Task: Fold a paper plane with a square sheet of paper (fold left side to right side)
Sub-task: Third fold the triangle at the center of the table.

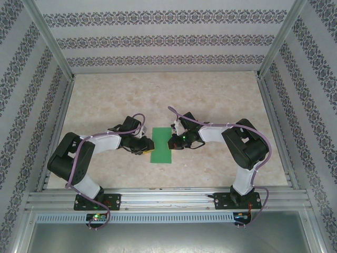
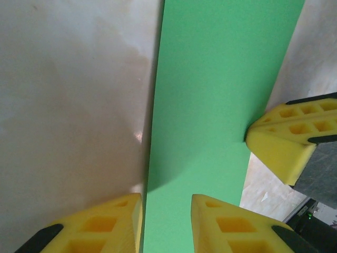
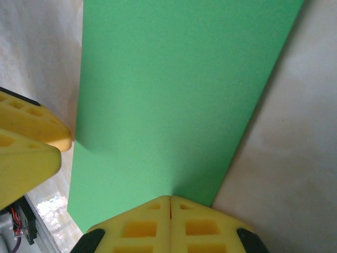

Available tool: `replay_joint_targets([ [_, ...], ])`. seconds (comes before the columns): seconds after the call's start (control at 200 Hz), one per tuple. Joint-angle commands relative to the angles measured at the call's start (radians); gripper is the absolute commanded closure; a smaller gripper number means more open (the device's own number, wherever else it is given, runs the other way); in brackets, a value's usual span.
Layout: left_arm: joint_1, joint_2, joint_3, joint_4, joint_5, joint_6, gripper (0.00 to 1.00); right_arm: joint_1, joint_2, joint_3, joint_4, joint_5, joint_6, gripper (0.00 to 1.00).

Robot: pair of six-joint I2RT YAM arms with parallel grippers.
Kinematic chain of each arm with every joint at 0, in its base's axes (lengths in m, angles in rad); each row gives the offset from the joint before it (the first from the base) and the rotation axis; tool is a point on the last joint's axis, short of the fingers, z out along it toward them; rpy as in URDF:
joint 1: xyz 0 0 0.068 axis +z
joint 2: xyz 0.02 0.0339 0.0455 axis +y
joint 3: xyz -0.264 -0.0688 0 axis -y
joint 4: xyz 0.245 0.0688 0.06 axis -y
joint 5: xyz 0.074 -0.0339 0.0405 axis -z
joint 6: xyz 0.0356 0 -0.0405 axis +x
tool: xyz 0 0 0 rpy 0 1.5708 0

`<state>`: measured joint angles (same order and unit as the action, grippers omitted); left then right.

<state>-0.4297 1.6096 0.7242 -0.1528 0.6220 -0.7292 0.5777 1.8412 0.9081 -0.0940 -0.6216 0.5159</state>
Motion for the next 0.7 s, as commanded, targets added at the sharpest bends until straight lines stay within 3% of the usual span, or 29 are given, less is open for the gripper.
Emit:
replay_joint_targets([
  [0.0, -0.017, 0.013, 0.021, -0.019, 0.014, 0.022, 0.69, -0.014, 0.017, -0.005, -0.069, 0.047, -0.025, 1.0],
  [0.3, -0.025, 0.027, 0.024, -0.028, 0.001, 0.025, 0.69, -0.016, 0.007, -0.009, -0.073, 0.051, -0.025, 1.0],
  [0.48, -0.03, 0.02, 0.004, 0.083, 0.048, -0.036, 0.69, -0.015, 0.01, -0.008, -0.072, 0.048, -0.024, 1.0],
  [0.699, -0.029, 0.0, 0.009, 0.092, 0.037, -0.048, 0.69, -0.016, 0.009, -0.008, -0.072, 0.048, -0.025, 1.0],
])
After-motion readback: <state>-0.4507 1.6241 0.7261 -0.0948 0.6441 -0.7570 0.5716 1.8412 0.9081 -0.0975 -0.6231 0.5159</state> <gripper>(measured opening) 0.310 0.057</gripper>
